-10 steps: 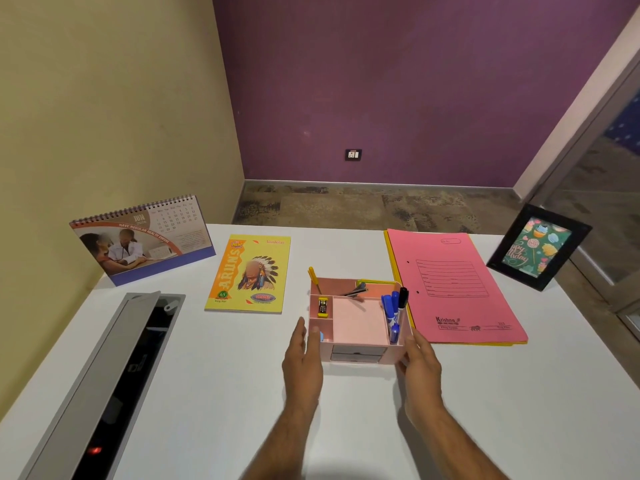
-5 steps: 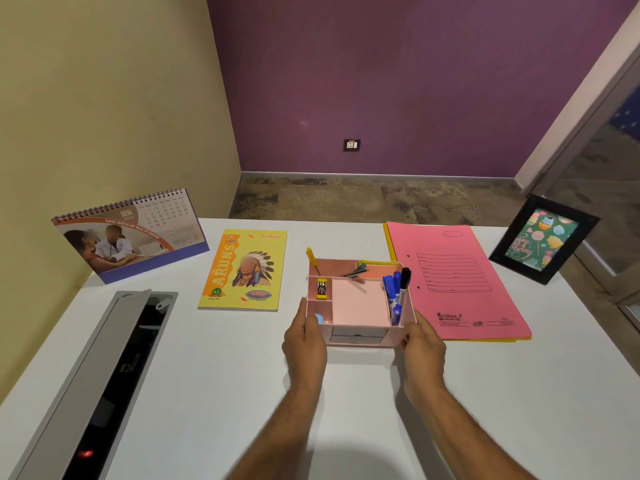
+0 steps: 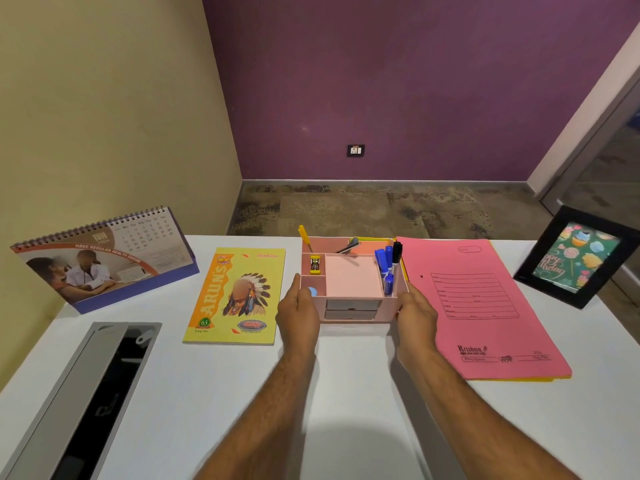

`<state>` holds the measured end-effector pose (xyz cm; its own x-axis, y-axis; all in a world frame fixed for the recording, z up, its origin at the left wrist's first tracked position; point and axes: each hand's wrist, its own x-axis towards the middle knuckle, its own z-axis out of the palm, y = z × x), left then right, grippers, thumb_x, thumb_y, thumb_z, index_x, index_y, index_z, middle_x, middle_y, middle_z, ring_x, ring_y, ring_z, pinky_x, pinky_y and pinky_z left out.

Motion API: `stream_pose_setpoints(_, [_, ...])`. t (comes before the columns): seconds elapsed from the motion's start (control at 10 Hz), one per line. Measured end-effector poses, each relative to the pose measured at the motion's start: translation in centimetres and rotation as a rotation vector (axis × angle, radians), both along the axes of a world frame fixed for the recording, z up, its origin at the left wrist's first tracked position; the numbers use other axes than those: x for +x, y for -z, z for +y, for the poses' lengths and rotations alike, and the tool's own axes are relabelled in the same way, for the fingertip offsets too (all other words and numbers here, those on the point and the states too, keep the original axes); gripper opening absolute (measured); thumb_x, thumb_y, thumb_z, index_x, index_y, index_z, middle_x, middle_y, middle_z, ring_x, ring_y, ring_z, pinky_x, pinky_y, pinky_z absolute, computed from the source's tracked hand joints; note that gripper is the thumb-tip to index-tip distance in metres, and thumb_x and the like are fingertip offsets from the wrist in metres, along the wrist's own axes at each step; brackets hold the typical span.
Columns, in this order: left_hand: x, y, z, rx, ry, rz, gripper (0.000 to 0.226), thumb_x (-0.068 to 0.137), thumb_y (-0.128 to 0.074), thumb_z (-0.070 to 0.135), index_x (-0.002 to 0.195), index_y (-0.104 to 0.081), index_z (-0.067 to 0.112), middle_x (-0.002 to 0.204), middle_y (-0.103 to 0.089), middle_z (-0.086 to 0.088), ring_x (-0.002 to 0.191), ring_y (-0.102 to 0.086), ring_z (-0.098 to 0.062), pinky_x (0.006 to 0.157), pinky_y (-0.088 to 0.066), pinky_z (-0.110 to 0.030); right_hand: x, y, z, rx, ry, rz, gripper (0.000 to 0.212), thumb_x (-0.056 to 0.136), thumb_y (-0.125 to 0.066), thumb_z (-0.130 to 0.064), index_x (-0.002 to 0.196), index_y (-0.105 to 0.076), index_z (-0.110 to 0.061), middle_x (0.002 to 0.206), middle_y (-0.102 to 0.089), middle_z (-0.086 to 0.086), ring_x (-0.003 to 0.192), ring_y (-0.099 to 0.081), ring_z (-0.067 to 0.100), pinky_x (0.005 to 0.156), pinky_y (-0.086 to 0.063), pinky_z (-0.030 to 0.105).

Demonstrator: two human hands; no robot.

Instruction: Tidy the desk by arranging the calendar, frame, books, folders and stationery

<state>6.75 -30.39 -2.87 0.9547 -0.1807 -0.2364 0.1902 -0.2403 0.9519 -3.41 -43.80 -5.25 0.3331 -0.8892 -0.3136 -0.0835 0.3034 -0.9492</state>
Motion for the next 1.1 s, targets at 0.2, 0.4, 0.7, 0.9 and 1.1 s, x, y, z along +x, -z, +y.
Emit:
stream_pose_setpoints(0.2, [1.7, 1.7, -1.1, -0.012, -0.006, 0.023, 0.042, 0.101, -0.037, 0.02, 0.135, -0.061, 0.022, 0.129, -0.067, 0.0, 0.109, -0.063, -0.024, 0.091, -0.056, -0.045, 1.7, 1.4, -1.2, 0.013, -0.012, 0.009, 0.032, 0.092, -0.051, -0.023, 0.113, -0.069, -0.039, 0.11, -0.072, -0.009, 0.106, -0.066, 0.018, 0.092, -0.055, 0.05])
stream_pose_setpoints(0.4, [2.3, 2.3, -1.2, -0.014, -0.022, 0.02, 0.042, 0.1, -0.037, 0.019, 0.132, -0.063, 0.022, 0.127, -0.068, -0.001, 0.107, -0.064, -0.024, 0.091, -0.056, -0.044, 2.2, 1.8, -1.1, 0.028, -0.011, 0.007, 0.031, 0.094, -0.052, -0.024, 0.103, -0.07, -0.047, 0.113, -0.071, -0.011, 0.109, -0.064, 0.017, 0.095, -0.054, 0.049])
stream_pose_setpoints(0.7, [2.1, 1.9, -0.8, -0.023, 0.07, 0.091, 0.047, 0.103, -0.04, 0.038, 0.145, -0.045, 0.019, 0.146, -0.052, -0.004, 0.132, -0.049, -0.026, 0.11, -0.042, -0.049, 1.1, 1.1, -1.1, 0.025, -0.048, -0.003, 0.032, 0.095, -0.054, -0.027, 0.123, -0.063, -0.039, 0.108, -0.068, -0.019, 0.098, -0.066, 0.006, 0.08, -0.059, 0.032])
stream_pose_setpoints(0.9, [0.4, 1.2, 0.9, 0.033, 0.132, -0.007, 0.055, 0.102, -0.043, 0.046, 0.148, -0.041, 0.017, 0.149, -0.049, -0.004, 0.134, -0.047, -0.025, 0.113, -0.038, -0.046, -1.5, 0.3, 0.0, -0.017, -0.002, -0.025, 0.036, 0.094, -0.059, -0.023, 0.129, -0.061, -0.028, 0.129, -0.062, -0.009, 0.11, -0.059, 0.008, 0.088, -0.054, 0.027])
stream_pose_setpoints(1.1, [-4.3, 1.2, 3.9, 0.232, 0.271, -0.205, 0.058, 0.097, -0.049, 0.052, 0.149, -0.037, 0.029, 0.149, -0.048, 0.003, 0.135, -0.046, -0.021, 0.11, -0.042, -0.04, -6.2, -1.3, 3.7, -0.026, 0.025, -0.078, 0.018, 0.092, -0.065, -0.02, 0.097, -0.073, -0.036, 0.097, -0.073, -0.012, 0.1, -0.069, 0.019, 0.079, -0.059, 0.032])
